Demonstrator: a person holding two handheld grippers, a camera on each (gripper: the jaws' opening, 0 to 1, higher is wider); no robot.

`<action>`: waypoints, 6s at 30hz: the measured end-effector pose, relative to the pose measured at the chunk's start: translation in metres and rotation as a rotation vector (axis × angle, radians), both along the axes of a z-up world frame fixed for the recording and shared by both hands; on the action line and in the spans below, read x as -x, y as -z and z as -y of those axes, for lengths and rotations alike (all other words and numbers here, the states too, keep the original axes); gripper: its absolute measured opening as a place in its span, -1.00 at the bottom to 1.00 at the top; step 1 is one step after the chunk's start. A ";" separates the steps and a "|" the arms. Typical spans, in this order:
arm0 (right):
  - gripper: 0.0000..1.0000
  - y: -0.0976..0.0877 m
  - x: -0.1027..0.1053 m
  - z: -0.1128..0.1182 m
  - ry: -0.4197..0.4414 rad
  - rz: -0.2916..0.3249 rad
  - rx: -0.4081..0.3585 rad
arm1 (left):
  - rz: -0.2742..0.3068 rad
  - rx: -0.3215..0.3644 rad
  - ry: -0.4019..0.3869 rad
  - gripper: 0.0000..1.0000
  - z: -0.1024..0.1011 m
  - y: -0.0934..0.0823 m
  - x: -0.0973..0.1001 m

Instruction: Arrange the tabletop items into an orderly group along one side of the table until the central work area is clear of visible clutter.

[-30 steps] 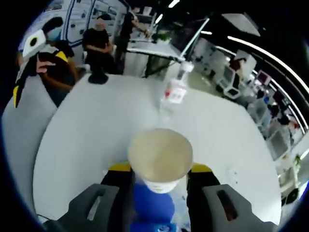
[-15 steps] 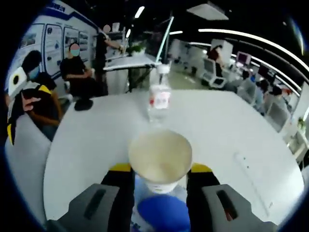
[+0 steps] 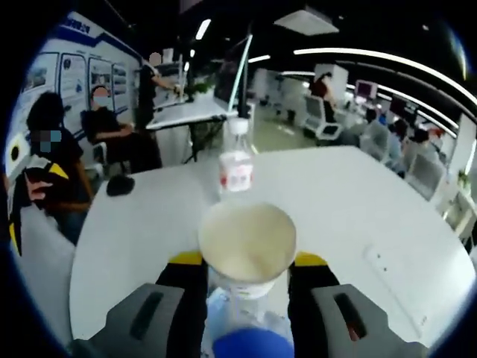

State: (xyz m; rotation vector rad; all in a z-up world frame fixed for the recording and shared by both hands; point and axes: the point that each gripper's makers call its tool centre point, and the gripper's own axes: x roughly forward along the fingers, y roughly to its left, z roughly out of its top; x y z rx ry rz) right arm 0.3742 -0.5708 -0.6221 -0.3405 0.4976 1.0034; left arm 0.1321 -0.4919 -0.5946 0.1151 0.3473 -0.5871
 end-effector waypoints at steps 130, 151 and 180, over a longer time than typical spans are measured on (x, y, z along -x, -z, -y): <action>-0.26 0.092 -0.050 -0.062 0.169 -0.210 -0.062 | -0.100 0.022 -0.051 0.97 -0.003 0.005 -0.008; -0.28 0.042 -0.026 -0.022 0.244 -0.145 -0.153 | -0.100 0.069 -0.014 0.97 0.011 0.005 -0.010; -0.30 0.011 0.011 0.064 0.347 -0.071 -0.202 | -0.102 0.080 0.032 0.96 0.028 0.006 -0.010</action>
